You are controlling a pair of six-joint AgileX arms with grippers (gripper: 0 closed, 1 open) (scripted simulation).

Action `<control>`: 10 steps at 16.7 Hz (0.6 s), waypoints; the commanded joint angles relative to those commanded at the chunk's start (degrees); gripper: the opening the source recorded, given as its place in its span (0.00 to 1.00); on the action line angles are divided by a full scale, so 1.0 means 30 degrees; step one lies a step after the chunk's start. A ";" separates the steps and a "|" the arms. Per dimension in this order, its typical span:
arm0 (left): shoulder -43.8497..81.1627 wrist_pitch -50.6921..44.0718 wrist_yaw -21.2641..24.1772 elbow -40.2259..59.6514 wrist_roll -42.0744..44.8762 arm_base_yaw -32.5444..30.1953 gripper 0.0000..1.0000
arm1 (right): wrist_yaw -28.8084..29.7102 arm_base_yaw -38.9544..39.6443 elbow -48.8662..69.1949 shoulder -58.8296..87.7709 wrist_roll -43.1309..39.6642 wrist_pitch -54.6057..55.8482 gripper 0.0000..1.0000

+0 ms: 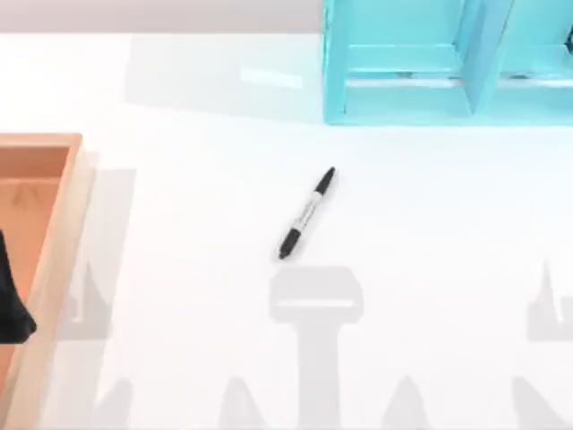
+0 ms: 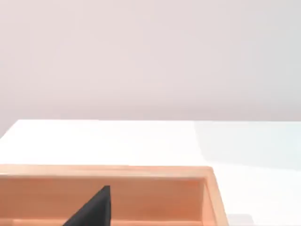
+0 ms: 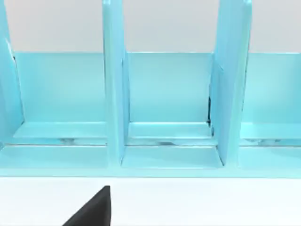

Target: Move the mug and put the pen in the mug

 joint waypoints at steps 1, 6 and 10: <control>0.0000 0.0000 0.0000 0.0000 0.0000 0.0000 1.00 | 0.0000 0.0000 0.0000 0.0000 0.0000 0.0000 1.00; 0.2017 -0.1803 0.0091 0.2004 0.0341 0.0236 1.00 | 0.0000 0.0000 0.0000 0.0000 0.0000 0.0000 1.00; 0.7189 -0.5866 0.0087 0.6636 0.1075 0.0943 1.00 | 0.0000 0.0000 0.0000 0.0000 0.0000 0.0000 1.00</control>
